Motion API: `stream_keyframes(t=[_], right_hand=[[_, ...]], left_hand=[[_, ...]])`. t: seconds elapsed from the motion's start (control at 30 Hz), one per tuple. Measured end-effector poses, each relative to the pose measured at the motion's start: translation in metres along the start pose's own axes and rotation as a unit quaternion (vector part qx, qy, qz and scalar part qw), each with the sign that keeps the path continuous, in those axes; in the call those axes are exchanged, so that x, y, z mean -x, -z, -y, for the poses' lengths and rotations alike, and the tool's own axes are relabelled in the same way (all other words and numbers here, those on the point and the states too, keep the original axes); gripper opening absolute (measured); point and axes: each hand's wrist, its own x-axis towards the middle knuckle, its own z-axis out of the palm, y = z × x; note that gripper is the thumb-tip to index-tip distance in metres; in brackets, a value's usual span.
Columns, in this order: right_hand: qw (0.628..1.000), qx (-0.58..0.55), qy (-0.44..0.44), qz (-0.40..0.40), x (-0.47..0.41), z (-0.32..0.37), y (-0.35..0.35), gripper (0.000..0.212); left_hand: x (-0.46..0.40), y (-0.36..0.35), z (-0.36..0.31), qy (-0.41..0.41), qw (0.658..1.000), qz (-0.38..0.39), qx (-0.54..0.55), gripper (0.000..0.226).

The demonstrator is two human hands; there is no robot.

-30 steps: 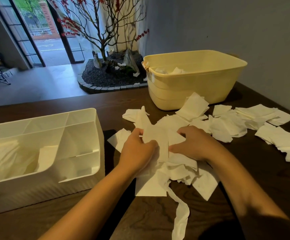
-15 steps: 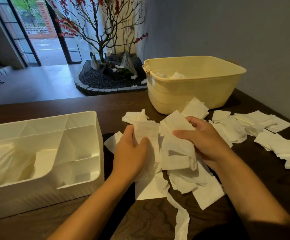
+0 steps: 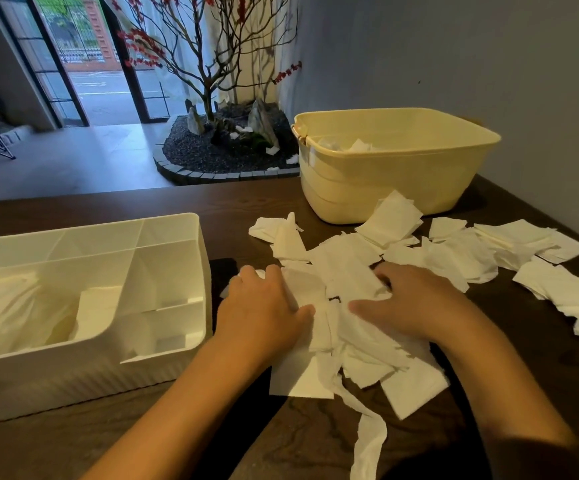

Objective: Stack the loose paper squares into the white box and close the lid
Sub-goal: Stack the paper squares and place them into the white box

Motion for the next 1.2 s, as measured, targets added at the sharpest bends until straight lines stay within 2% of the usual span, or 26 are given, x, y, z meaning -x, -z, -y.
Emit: stream_keyframes(t=[0.17,0.3,0.4,0.5,0.57,0.67,0.77,0.87,1.0,1.2], right_hand=[[0.995,-0.078,0.060,0.021,0.003,0.021,-0.010,0.082],[0.976,-0.209,0.052,-0.001,0.001,0.015,-0.008,0.076],[0.938,-0.335,0.074,-0.049,-0.001,0.009,-0.009,0.052],[0.875,-0.466,0.098,-0.090,-0.001,0.008,-0.004,0.039],[0.847,-0.510,0.099,-0.108,-0.001,0.009,-0.003,0.037],[0.817,-0.557,0.081,-0.125,-0.003,0.009,-0.005,0.032],[0.782,-0.604,0.049,-0.146,-0.007,0.010,-0.007,0.032],[0.739,-0.651,0.018,-0.171,-0.013,0.010,-0.008,0.036],[0.722,-0.662,-0.017,-0.202,-0.017,0.010,-0.010,0.053],[0.711,-0.690,-0.004,-0.136,-0.016,0.015,-0.016,0.043]], left_hand=[[-0.004,-0.007,-0.005,-0.030,0.990,0.015,0.136,0.053],[-0.009,-0.013,0.000,-0.027,0.949,-0.013,0.314,0.032],[-0.010,-0.014,0.002,-0.034,0.899,-0.065,0.431,0.022],[-0.009,-0.010,0.001,-0.046,0.851,-0.111,0.512,0.017],[-0.007,-0.007,0.002,-0.059,0.832,-0.140,0.534,0.022],[-0.008,-0.006,0.004,-0.088,0.833,-0.188,0.512,0.029],[-0.010,-0.005,0.006,-0.088,0.833,-0.220,0.501,0.022],[-0.009,-0.001,0.007,-0.081,0.811,-0.207,0.542,0.015],[-0.009,0.005,0.004,-0.068,0.772,-0.141,0.616,0.011],[-0.011,0.009,0.003,-0.044,0.733,-0.071,0.675,0.016]])
